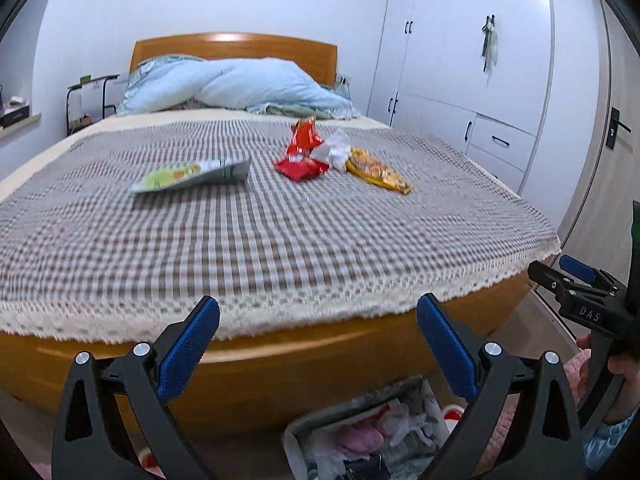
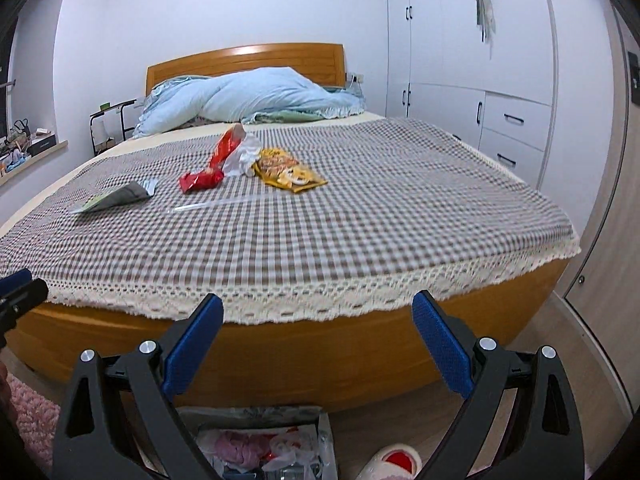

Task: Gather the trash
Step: 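Raise both open tools out of the trash bag back over the bed, then move both open tools toward the wrappers on the bedspread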

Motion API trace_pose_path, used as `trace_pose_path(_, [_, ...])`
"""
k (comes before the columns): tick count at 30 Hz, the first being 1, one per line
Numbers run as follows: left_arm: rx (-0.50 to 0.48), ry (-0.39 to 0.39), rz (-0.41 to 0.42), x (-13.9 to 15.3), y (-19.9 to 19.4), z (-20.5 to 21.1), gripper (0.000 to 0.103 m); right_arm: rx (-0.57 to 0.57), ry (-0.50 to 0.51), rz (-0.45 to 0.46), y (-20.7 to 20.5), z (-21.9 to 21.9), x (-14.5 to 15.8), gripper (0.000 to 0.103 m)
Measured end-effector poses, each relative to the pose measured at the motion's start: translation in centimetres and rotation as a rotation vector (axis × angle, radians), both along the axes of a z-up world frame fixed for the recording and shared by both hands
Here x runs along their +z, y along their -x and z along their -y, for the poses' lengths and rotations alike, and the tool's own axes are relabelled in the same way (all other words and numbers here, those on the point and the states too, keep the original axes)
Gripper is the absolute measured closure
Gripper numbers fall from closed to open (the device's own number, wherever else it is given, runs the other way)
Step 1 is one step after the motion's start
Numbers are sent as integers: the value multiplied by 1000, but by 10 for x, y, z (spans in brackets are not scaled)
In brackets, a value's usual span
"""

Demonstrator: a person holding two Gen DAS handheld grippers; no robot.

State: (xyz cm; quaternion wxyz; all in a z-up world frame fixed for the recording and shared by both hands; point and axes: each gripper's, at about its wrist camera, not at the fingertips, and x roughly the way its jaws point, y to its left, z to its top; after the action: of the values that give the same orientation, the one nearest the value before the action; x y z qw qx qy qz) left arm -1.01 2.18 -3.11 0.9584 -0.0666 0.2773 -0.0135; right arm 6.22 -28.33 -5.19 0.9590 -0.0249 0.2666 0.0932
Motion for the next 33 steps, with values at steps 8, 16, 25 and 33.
trace_pose_path(8, [-7, -3, 60, 17, -12, -2, 7, -11, 15, 52, -10, -1, 12, 12])
trace_pose_path(16, [-29, 26, 115, 28, -29, -8, 7, -18, 28, 89, -23, -2, 19, 12])
trace_pose_path(25, [-35, 45, 160, 40, -50, -17, 7, -28, 30, 129, -44, -6, 27, 12])
trace_pose_path(33, [-34, 52, 186, 50, -74, -21, 8, -25, 35, 183, -64, -14, 38, 12])
